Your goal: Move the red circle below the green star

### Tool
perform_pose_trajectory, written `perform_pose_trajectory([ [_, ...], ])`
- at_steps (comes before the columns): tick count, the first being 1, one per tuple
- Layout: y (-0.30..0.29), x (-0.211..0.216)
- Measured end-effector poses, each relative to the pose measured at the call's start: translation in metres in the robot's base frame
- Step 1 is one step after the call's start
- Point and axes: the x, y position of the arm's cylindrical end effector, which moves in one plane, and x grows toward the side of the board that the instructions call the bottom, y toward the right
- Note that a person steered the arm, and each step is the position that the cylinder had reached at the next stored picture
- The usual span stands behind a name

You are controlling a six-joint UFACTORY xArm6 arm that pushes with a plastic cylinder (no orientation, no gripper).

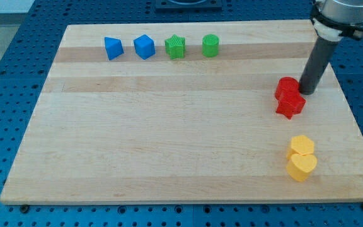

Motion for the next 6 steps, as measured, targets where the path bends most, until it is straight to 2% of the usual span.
perform_pose_trajectory([
  [3,-0.048,-0.001],
  [6,-0.147,-0.001],
])
